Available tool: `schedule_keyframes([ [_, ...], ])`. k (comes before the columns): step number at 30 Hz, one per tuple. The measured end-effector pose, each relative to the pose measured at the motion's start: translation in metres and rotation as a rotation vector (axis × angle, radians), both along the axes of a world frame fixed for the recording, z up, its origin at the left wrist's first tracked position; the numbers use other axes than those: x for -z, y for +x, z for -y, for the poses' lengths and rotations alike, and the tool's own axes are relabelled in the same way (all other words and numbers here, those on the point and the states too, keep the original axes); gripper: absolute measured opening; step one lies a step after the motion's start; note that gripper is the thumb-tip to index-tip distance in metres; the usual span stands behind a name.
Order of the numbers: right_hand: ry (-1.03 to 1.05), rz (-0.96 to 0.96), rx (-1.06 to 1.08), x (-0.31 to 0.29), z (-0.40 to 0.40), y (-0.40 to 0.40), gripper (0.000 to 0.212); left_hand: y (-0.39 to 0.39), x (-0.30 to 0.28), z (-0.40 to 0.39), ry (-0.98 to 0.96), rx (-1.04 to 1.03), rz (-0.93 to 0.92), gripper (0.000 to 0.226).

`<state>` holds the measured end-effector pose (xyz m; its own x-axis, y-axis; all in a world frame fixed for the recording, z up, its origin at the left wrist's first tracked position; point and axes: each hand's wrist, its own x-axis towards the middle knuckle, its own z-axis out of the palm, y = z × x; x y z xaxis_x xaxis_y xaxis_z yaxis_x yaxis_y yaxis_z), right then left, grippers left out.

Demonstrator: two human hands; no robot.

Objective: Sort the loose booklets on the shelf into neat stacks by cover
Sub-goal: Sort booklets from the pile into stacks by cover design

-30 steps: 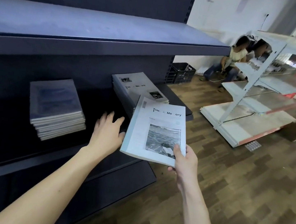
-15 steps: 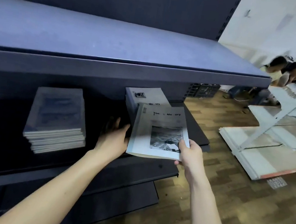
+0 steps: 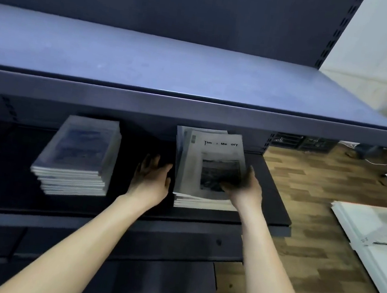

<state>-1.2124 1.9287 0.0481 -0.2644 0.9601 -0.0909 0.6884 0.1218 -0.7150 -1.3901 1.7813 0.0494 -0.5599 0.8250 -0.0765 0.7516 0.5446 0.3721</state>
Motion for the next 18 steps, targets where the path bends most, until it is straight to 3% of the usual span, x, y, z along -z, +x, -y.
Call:
schedule_keyframes([
  [3,0.081,0.074,-0.001,0.003,-0.004,-0.005,0.099,0.006,0.000,-0.009,0.005,-0.045,-0.024,0.047],
  [7,0.241,0.146,-0.051,0.021,-0.010,-0.011,0.053,0.014,-0.004,-0.017,-0.018,-0.091,-0.043,0.047],
  [9,0.244,0.152,-0.042,0.024,-0.013,-0.013,0.043,0.017,-0.006,-0.019,-0.028,-0.106,-0.044,0.047],
  [18,0.295,0.043,-0.028,0.043,-0.019,-0.012,0.033,0.030,-0.008,-0.021,-0.060,-0.145,-0.048,0.047],
])
